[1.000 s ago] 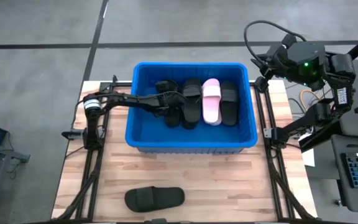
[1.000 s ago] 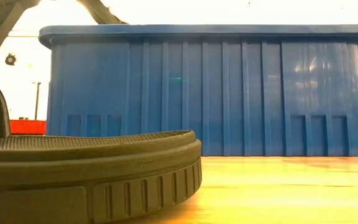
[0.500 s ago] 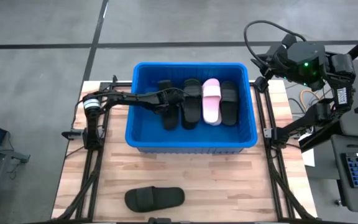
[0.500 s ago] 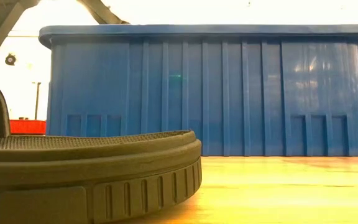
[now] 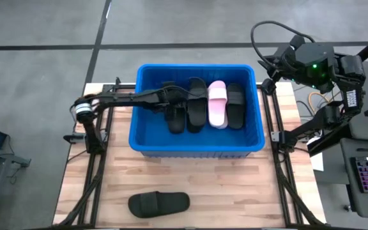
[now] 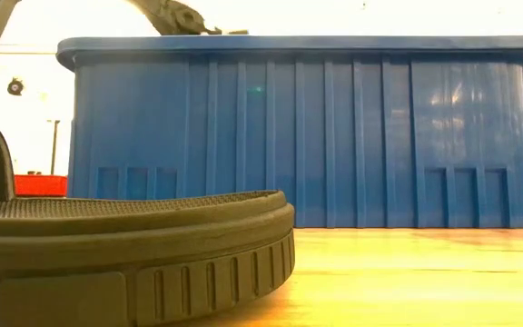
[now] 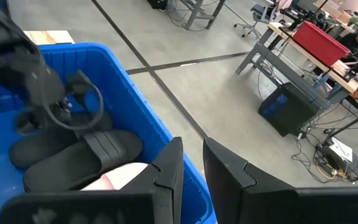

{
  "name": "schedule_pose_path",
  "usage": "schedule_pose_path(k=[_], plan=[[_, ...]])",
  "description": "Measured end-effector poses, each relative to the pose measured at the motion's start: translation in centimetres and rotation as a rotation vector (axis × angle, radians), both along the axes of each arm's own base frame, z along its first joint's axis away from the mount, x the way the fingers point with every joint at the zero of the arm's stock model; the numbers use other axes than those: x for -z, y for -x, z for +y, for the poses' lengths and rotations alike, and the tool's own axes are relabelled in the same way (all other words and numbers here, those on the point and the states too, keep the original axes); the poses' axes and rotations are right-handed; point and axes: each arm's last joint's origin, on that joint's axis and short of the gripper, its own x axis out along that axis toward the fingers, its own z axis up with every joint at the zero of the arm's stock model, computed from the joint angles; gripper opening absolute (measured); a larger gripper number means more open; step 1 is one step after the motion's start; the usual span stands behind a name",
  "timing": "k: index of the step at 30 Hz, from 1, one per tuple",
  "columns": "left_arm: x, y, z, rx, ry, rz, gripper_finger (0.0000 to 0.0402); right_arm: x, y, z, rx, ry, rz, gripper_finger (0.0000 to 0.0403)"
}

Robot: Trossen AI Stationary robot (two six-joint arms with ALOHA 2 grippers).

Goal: Pick and place slides into bin
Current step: Put the black slide into the blue bin

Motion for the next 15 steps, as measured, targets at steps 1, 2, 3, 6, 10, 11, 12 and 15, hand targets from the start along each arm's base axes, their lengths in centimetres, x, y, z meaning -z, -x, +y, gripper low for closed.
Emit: schedule_pose_path(k=[1, 2, 3, 6, 10, 11, 12, 15], plan=[[-0.9, 0.2, -0.4, 0.009, -0.003, -0.013, 0.0324, 0.0, 0.0, 0.0, 0.000, 0.000, 0.000, 0.0054], [-1.8, 0.5, -0.8, 0.017, -0.007, -0.029, 0.0324, 0.0, 0.0, 0.0, 0.000, 0.000, 0.000, 0.0054], [-2.7, 0.8, -1.3, 0.027, -0.011, -0.043, 0.0324, 0.0, 0.0, 0.0, -0.001, 0.000, 0.000, 0.0054], [-6.1, 2.0, -3.2, 0.063, -0.036, -0.142, 0.0325, 0.0, 0.0, 0.0, -0.001, 0.000, 0.003, 0.0054], [-11.1, 4.2, -7.1, 0.036, 0.080, -0.438, 0.0325, 0.0, 0.1, 0.0, -0.008, 0.010, 0.016, 0.0054], [-12.1, 4.8, -8.1, 0.014, 0.153, -0.527, 0.0325, 0.0, 0.1, 0.0, -0.013, 0.018, 0.023, 0.0054], [-13.2, 5.3, -9.1, -0.013, 0.233, -0.626, 0.0325, 0.0, 0.1, 0.0, -0.019, 0.026, 0.032, 0.0054], [-15.5, 6.9, -11.7, -0.109, 0.458, -0.853, 0.0325, 0.0, 0.0, 0.0, -0.029, 0.040, 0.050, 0.0054]])
